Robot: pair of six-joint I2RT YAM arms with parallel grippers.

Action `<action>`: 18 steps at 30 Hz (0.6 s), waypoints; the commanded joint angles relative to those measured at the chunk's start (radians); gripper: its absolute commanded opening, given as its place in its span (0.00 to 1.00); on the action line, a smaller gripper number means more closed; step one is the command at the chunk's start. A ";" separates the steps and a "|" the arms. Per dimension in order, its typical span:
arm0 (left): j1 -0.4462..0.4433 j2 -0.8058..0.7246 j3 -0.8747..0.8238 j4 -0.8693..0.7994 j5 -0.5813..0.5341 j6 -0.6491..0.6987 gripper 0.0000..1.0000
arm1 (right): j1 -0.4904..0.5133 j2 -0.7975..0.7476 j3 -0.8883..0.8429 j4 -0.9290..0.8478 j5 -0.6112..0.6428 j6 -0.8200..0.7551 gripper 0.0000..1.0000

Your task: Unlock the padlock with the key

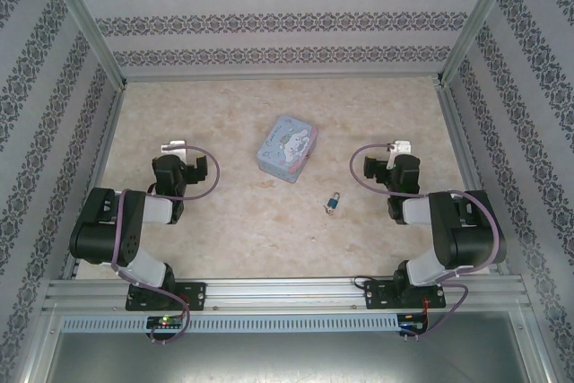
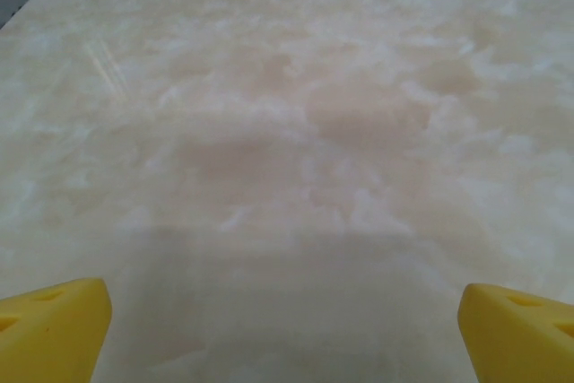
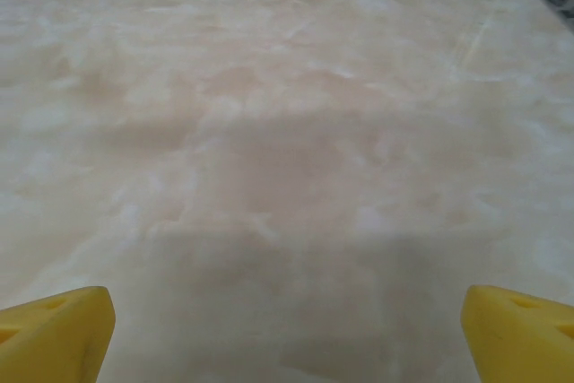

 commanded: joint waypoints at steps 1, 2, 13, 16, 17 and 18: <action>0.018 0.002 0.023 0.011 0.052 0.009 0.99 | -0.014 0.002 0.034 0.121 -0.077 -0.009 0.98; 0.019 0.003 0.024 0.013 0.053 0.008 0.99 | -0.017 -0.013 0.048 0.064 -0.082 -0.009 0.98; 0.022 0.003 0.025 0.011 0.059 0.007 1.00 | 0.016 -0.018 0.033 0.088 -0.011 -0.030 0.98; 0.022 0.003 0.025 0.010 0.059 0.007 1.00 | -0.003 -0.016 0.038 0.083 -0.050 -0.023 0.98; 0.022 0.003 0.025 0.010 0.059 0.007 0.99 | -0.003 -0.017 0.038 0.083 -0.050 -0.023 0.98; 0.022 0.003 0.024 0.010 0.059 0.007 0.99 | -0.002 -0.016 0.037 0.083 -0.050 -0.022 0.98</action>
